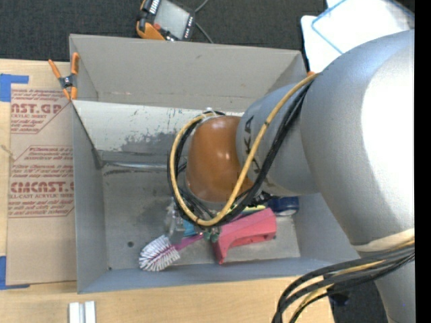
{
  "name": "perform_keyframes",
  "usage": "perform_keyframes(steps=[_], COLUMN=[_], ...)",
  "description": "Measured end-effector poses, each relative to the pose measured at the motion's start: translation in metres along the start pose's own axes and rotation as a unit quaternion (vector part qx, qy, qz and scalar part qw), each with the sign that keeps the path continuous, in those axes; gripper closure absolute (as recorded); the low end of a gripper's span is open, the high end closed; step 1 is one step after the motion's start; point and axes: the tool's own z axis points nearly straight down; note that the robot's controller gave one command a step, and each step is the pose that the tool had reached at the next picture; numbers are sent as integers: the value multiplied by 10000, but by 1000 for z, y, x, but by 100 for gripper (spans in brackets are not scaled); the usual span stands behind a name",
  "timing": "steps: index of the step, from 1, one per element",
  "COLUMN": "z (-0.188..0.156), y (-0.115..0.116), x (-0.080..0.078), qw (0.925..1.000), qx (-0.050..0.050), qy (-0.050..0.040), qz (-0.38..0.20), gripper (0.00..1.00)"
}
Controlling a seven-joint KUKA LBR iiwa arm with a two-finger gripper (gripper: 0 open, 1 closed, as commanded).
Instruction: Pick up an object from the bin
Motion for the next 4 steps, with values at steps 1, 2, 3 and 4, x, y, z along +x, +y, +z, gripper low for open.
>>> perform_keyframes(steps=[1,2,3,4], z=[-4,-4,-2,-91], y=[0,-1,-17,9], x=[-7,-7,-4,-22], qw=[9999,9999,9999,9949], qx=[-18,-18,-35,-28], qy=[-133,-128,-139,-188], qz=[18,20,25,-993], gripper=[0,0,0,0])
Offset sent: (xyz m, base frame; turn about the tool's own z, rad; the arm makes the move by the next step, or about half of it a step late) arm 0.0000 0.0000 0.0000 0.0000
